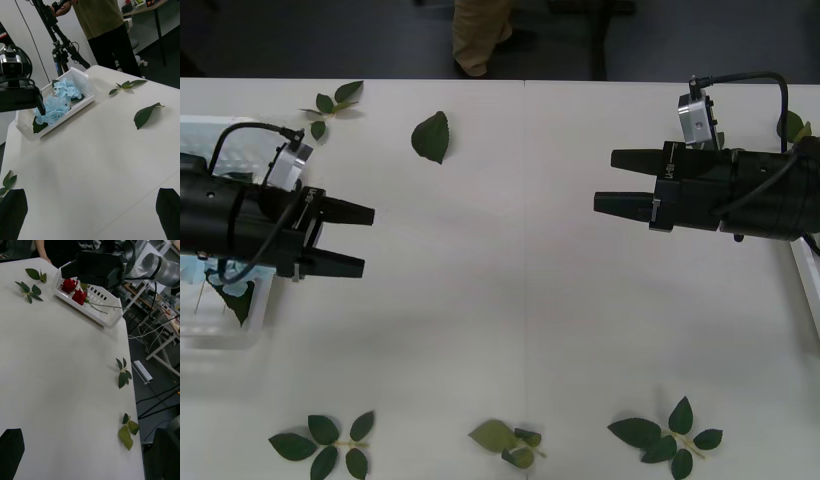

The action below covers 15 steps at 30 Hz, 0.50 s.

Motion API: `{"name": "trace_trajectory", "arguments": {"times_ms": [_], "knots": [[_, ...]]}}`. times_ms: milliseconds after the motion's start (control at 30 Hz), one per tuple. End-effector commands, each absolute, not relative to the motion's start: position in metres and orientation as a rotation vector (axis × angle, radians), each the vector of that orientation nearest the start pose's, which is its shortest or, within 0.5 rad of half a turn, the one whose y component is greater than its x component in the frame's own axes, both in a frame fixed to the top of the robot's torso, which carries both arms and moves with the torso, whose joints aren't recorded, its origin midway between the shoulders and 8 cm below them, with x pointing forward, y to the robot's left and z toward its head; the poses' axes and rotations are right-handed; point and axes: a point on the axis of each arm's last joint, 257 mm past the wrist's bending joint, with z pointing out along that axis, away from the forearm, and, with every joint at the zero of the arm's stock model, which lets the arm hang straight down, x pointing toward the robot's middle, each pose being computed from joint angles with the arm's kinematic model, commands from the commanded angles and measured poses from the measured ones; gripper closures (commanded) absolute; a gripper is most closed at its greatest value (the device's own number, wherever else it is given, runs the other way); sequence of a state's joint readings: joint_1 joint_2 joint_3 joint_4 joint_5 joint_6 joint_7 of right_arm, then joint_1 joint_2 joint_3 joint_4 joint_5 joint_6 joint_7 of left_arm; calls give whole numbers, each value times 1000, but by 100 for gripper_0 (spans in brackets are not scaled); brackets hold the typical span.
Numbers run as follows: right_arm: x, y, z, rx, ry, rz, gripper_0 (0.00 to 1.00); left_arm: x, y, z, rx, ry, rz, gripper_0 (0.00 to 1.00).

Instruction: Place the red flowers into the right box and the blue flowers into the left box. If a person shows an open palm, hand one flower to the person first, then continue sorting.

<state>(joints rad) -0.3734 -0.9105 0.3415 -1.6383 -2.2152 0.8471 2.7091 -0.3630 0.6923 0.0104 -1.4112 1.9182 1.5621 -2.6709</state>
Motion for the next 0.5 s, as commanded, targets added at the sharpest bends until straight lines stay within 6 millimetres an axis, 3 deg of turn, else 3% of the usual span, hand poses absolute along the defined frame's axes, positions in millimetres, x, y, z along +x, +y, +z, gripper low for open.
{"name": "trace_trajectory", "arguments": {"times_ms": [33,233,500], "knots": [[452,-101,-86,-972,1544,953,0,402,144,-165,1155,1628,-1074,0],[452,-101,-86,-972,1544,953,0,416,135,-170,1135,1630,-1008,0],[452,-101,-86,-972,1544,953,0,415,133,-170,1128,1627,-1015,0]]}}
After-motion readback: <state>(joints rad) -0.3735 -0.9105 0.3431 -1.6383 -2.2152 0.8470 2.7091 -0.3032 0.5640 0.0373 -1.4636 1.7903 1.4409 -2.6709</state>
